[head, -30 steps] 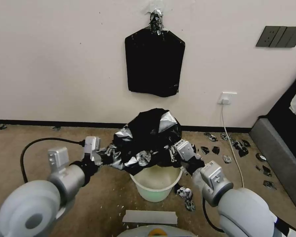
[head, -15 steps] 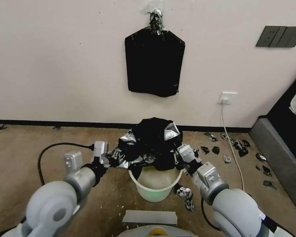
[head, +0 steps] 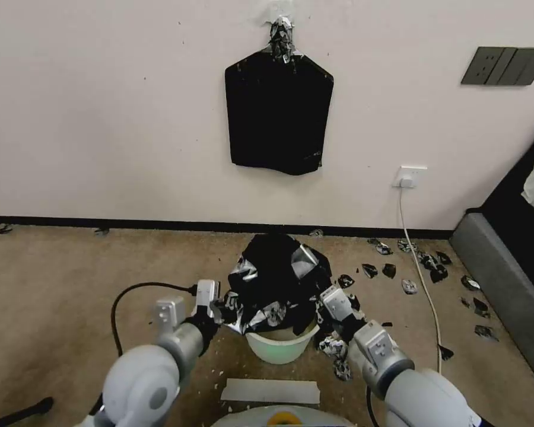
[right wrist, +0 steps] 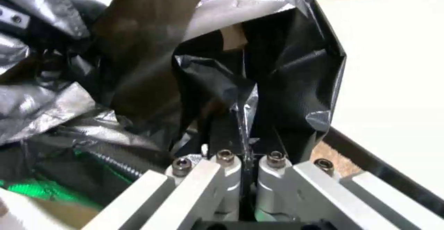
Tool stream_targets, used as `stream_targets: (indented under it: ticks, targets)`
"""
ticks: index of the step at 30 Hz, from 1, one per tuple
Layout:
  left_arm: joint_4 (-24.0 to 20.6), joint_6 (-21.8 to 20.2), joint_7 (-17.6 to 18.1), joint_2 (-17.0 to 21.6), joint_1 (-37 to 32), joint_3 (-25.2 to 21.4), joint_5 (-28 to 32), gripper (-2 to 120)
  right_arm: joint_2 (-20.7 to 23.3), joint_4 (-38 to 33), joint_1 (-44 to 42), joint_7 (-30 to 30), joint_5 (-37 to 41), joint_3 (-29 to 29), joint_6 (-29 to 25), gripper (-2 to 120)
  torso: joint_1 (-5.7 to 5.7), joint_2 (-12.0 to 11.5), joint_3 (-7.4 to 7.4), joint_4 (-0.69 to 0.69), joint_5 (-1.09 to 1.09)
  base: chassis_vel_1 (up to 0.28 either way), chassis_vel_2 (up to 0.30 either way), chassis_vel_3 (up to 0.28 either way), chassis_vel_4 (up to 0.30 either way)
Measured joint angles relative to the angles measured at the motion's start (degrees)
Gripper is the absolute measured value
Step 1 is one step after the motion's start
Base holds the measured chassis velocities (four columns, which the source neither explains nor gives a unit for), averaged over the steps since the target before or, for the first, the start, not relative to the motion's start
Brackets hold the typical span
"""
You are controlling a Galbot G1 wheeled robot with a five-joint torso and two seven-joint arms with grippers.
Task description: Place a trash bag onto the trash bin.
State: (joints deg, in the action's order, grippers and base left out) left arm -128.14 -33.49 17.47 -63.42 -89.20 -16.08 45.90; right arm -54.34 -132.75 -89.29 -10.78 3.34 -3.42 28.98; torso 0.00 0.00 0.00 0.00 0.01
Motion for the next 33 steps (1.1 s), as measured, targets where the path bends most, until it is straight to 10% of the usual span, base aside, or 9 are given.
stream_targets:
  ticks: [33]
  targets:
    - [-1.6, 0.67, -0.51, -0.44, -9.75, -2.59, -8.72, 0, -0.59, 0.57, -10.23, -0.2, -4.44, -4.11, -3.53, 0, 0.0, 0.0, 0.0, 0.0, -0.01, 0.0, 0.0, 0.0, 0.0]
